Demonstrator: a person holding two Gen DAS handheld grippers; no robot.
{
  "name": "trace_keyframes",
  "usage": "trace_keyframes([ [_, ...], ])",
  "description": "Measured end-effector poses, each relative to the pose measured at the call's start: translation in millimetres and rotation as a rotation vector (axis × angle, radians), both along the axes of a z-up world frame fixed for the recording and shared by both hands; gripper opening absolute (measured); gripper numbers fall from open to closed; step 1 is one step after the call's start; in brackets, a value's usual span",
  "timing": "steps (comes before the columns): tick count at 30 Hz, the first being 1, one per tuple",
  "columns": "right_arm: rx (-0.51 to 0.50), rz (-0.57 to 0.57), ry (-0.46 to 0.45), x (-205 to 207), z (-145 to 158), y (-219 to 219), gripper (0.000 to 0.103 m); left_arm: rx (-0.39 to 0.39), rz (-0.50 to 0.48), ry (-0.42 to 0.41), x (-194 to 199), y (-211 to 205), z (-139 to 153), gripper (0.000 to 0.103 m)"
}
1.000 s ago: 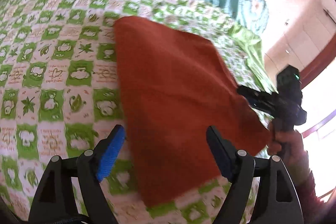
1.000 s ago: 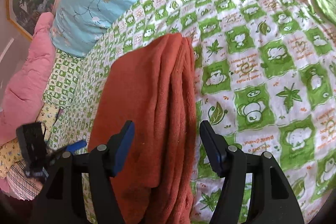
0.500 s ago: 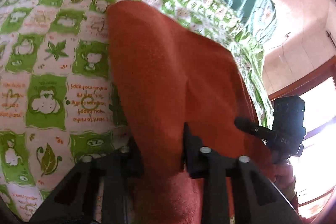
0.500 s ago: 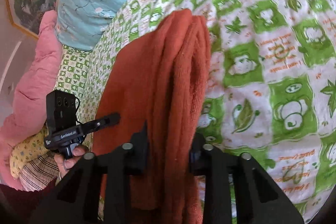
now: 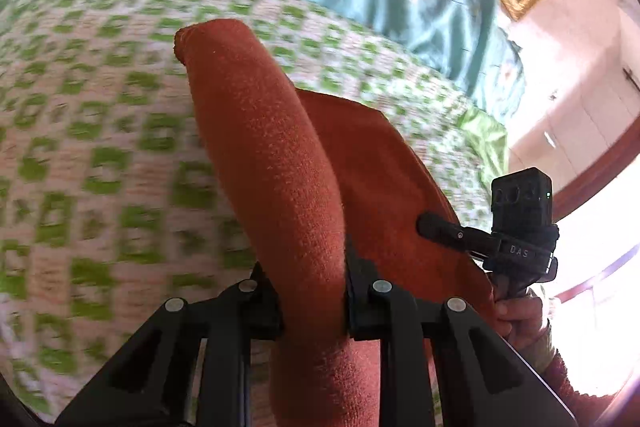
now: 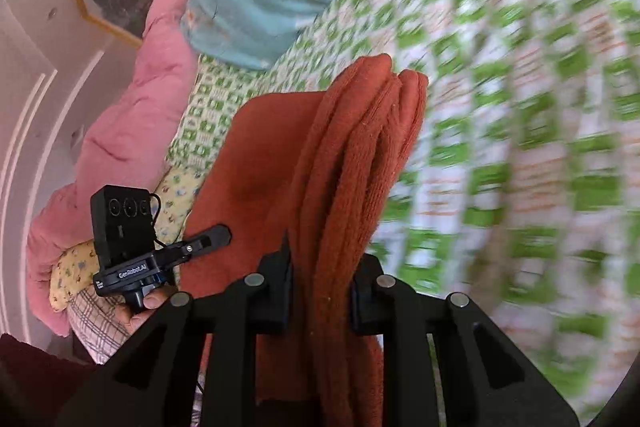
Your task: Fold small clothes
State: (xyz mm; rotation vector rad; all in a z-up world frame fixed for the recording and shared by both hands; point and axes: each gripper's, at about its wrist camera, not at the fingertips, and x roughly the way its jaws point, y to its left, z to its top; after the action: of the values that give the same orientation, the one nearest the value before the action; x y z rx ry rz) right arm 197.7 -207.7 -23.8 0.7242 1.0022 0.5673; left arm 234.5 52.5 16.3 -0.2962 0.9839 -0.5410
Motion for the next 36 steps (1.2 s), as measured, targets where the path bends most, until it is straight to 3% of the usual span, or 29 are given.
trace_keyframes([
  [2,0.001,0.032,0.022,9,-12,17,0.022,0.009,0.025,0.025,2,19,-12,0.021],
  [4,-0.064,0.05,0.06,14,-27,34,0.022,0.005,0.051,0.078,9,35,-35,0.023],
  [5,-0.124,0.05,0.077,16,-34,40,0.023,-0.007,0.056,0.096,12,42,-43,0.026],
  [7,-0.136,0.048,0.085,15,-39,41,0.028,-0.055,0.061,0.139,18,55,-57,0.035],
  [12,-0.18,0.027,0.08,8,-26,33,0.034,-0.097,0.119,0.13,45,79,-60,0.057],
  [16,-0.225,0.018,0.054,1,-13,33,0.035,-0.138,0.179,0.127,89,100,-62,0.057],
  [19,-0.248,0.0,0.038,-2,-7,34,0.035,-0.123,0.203,0.129,132,103,-65,0.052],
  [21,-0.244,-0.016,0.036,-6,-5,31,0.035,-0.113,0.203,0.128,156,102,-68,0.02],
  [23,-0.249,-0.021,0.032,-9,-2,30,0.035,-0.092,0.196,0.125,173,101,-67,0.007],
  [26,-0.252,-0.027,0.019,-12,5,28,0.035,-0.005,0.18,0.049,183,88,-44,0.006],
  [29,-0.253,-0.04,0.0,-16,12,24,0.035,0.026,0.189,-0.049,179,93,-22,0.005],
  [33,-0.253,-0.065,0.001,-14,12,23,0.035,0.036,0.234,-0.051,171,103,-13,0.004],
  [36,-0.264,-0.081,-0.016,-17,18,24,0.035,0.061,0.251,-0.053,143,106,-8,0.012],
])
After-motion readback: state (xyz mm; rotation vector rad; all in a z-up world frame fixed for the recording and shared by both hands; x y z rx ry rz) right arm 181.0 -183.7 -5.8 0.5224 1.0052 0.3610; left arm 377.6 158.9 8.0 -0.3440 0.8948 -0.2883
